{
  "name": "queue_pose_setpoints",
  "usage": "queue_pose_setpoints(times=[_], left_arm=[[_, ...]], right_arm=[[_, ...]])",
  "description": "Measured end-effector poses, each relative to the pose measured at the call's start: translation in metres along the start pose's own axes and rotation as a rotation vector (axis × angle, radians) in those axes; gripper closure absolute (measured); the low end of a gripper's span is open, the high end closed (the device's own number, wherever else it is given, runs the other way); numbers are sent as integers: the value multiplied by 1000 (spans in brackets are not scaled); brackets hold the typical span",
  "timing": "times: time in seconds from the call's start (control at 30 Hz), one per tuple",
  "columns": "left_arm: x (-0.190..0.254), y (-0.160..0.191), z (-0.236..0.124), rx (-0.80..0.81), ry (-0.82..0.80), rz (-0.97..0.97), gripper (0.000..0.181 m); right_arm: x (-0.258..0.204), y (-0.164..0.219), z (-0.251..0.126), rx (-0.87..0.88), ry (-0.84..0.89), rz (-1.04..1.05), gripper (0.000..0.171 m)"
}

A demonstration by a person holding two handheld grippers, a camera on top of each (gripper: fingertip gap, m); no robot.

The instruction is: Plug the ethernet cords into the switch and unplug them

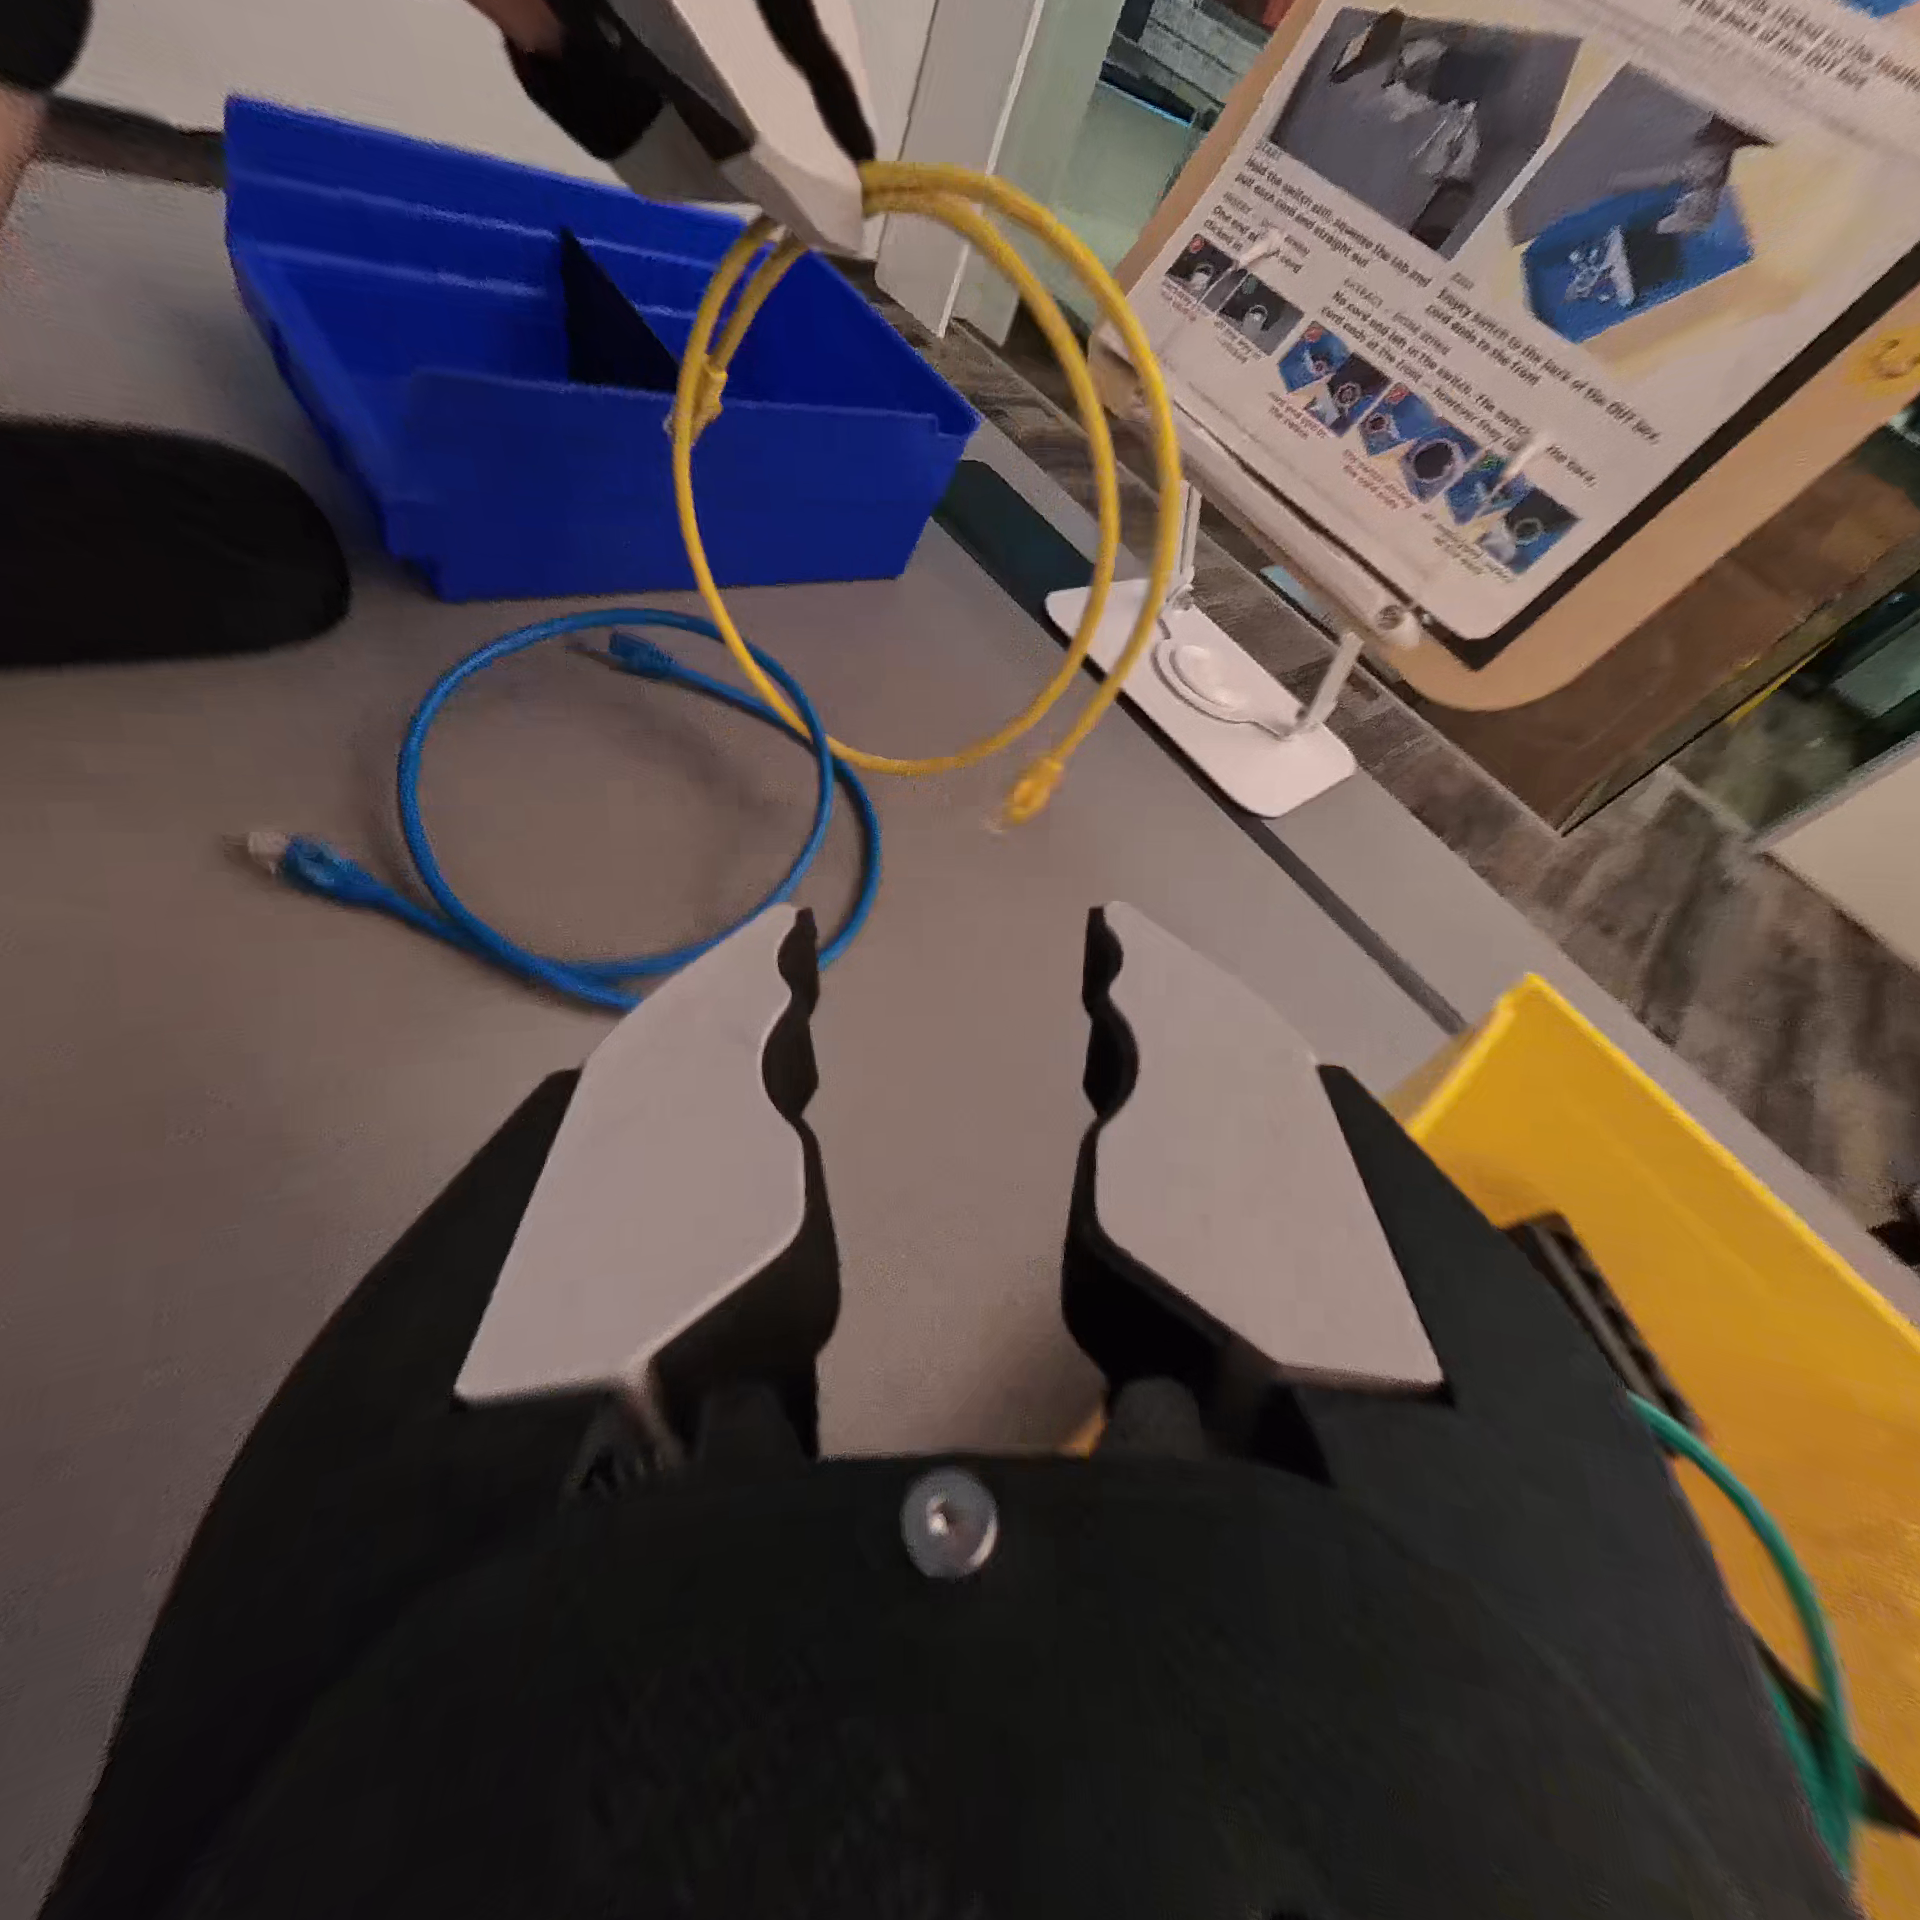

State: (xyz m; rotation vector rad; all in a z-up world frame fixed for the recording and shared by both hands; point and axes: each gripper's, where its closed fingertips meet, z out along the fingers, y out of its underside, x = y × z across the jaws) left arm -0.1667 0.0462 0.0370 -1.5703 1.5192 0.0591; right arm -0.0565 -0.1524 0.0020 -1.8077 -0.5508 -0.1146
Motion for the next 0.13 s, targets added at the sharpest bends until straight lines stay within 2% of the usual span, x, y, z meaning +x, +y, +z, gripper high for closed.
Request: queue_pose_setpoints(times=[0.03,0.13], left_arm=[[-3,-3,-4,25,0,-17,176],[-6,-4,-9,66,26,-52,176]], right_arm=[[-4,-3,13,7,-9,28,120],[-17,-10,48,8,-59,105,119]])
